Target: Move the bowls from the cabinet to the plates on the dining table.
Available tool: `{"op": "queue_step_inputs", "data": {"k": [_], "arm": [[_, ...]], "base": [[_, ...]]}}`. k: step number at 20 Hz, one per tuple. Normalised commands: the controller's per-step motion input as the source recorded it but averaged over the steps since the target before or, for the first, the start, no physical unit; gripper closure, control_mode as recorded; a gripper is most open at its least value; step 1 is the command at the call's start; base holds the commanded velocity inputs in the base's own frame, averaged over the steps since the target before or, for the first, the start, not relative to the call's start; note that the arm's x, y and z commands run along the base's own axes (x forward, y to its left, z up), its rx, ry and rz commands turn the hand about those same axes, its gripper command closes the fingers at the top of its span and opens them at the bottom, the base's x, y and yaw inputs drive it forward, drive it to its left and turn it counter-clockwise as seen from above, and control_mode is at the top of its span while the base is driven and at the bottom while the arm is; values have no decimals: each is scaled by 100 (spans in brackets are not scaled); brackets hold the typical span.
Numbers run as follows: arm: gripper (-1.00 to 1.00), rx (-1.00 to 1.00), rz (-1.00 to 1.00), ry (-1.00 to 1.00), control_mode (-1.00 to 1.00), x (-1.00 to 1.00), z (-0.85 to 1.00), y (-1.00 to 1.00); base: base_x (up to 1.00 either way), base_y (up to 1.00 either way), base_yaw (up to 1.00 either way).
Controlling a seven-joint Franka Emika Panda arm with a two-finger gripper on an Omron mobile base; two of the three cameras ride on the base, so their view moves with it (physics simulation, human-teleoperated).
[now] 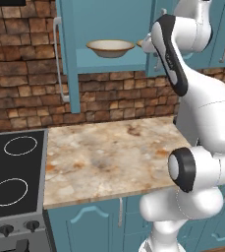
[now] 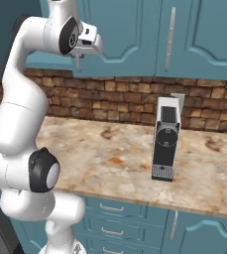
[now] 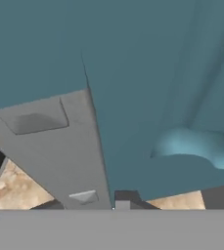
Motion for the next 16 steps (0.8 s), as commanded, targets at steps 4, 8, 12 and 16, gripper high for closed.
{"op": "queue_step_inputs", "data": {"k": [4, 8, 12, 16], "arm": [[100, 1, 7, -8, -100, -77, 0, -37], [100, 0, 6, -11, -100, -74, 0, -34], [100, 0, 6, -11, -100, -63, 0, -40], [100, 0, 6, -9, -100, -51, 0, -39]], "base": [[0, 0, 0], [0, 0, 0], [0, 0, 0], [0, 0, 0]]}}
